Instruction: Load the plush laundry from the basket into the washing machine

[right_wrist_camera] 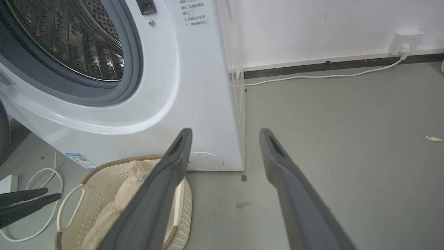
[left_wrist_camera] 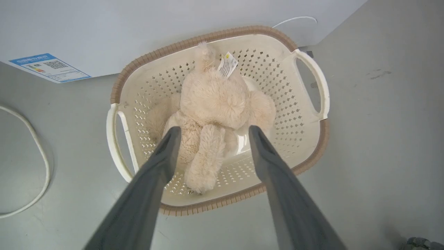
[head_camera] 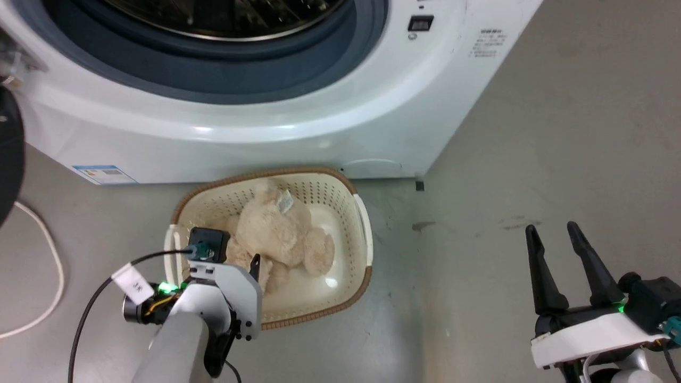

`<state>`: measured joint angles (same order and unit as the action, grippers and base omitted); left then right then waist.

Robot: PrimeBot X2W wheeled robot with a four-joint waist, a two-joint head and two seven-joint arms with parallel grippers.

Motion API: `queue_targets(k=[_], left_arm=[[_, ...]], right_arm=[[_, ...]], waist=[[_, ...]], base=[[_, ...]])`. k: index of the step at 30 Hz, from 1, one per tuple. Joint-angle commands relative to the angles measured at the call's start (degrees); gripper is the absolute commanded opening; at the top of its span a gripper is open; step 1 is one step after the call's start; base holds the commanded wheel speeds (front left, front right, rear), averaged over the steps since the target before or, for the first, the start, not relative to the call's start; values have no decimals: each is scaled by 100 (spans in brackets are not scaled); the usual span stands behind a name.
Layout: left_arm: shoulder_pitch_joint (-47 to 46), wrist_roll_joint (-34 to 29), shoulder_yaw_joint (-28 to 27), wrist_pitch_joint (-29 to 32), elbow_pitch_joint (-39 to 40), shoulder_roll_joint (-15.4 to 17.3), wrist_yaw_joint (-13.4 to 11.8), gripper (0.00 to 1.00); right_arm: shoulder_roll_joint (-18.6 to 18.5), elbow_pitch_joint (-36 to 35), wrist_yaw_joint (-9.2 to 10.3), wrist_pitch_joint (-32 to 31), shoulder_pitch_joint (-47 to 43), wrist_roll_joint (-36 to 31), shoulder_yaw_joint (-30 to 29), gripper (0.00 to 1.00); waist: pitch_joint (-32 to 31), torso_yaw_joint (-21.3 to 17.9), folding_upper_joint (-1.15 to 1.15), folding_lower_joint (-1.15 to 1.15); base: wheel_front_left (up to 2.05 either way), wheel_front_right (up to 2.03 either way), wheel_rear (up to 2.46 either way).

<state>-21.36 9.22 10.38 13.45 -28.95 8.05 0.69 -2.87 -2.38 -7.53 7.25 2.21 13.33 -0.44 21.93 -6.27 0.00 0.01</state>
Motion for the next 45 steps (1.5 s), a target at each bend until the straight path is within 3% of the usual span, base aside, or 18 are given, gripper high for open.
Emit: queue_targets(k=[1, 21, 32, 41, 45], left_arm=[[-171, -3, 60, 66, -110, 43, 14, 100], [-1054, 60, 683, 1014, -1046, 357, -230, 100], [-1613, 63, 1109, 1490, -1393, 630, -492, 100], [-2053, -47, 1373, 1449, -1495, 972, -904, 100], [-2234, -29, 1483, 1487, -1569, 1101, -962, 100]], right_arm=[[0, -48, 2, 51, 127, 83, -13, 100], [0, -221, 3, 293, 250, 671, -88, 100], [0, -313, 3, 451, 328, 1029, -78, 100], [0, -389, 4, 559, 382, 1299, 36, 100], [0, -395, 4, 608, 416, 1417, 81, 100]], waist=[[127, -72, 0, -1], [1300, -418, 0, -1], [2045, -605, 0, -1], [2546, -763, 0, -1], [2737, -823, 0, -1]], base=[[0, 0, 0], [0, 0, 0], [0, 0, 0], [0, 0, 0], [0, 0, 0]])
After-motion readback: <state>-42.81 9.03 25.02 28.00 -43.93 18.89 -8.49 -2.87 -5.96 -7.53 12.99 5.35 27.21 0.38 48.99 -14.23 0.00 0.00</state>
